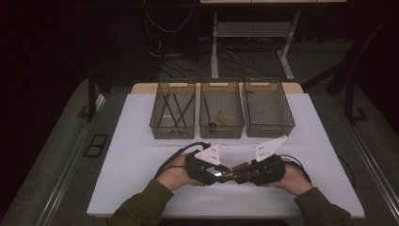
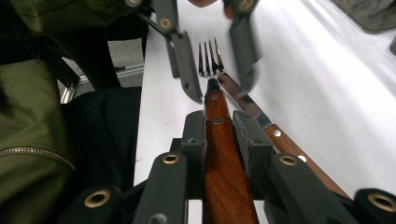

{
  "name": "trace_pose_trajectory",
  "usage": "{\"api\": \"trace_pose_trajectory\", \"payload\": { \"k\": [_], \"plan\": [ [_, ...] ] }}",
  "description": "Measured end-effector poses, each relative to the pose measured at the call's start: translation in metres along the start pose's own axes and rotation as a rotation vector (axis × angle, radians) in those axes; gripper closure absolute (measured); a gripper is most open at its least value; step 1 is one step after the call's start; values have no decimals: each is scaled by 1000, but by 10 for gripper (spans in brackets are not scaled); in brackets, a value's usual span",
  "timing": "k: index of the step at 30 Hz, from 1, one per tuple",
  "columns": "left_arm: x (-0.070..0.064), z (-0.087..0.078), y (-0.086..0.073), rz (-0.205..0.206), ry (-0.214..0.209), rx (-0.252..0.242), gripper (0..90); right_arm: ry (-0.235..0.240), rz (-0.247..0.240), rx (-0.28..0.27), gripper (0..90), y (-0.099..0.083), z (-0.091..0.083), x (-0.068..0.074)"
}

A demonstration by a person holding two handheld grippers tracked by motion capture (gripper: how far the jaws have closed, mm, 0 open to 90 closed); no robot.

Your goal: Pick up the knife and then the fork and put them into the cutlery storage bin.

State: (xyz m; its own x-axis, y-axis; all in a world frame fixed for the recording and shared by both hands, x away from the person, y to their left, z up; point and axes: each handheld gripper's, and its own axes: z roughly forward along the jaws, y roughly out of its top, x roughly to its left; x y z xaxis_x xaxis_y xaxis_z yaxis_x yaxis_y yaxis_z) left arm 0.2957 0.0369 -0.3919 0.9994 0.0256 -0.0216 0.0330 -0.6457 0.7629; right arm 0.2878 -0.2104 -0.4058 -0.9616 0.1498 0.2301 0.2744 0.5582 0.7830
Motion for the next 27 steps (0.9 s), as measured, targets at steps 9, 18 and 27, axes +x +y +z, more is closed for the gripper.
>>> {"api": "trace_pose_trajectory", "payload": {
  "k": [9,18,27],
  "plan": [
    [-4,-29,-37,-122,137,-72,313,-63,43,5,758,-5,-9,-4],
    [-12,-56,-77,-240,272,-125,213,-112,68,-15,758,-8,-18,-8],
    [-21,-61,-103,-347,358,-141,70,-168,100,-42,758,-10,-27,-15]
  ]
}}
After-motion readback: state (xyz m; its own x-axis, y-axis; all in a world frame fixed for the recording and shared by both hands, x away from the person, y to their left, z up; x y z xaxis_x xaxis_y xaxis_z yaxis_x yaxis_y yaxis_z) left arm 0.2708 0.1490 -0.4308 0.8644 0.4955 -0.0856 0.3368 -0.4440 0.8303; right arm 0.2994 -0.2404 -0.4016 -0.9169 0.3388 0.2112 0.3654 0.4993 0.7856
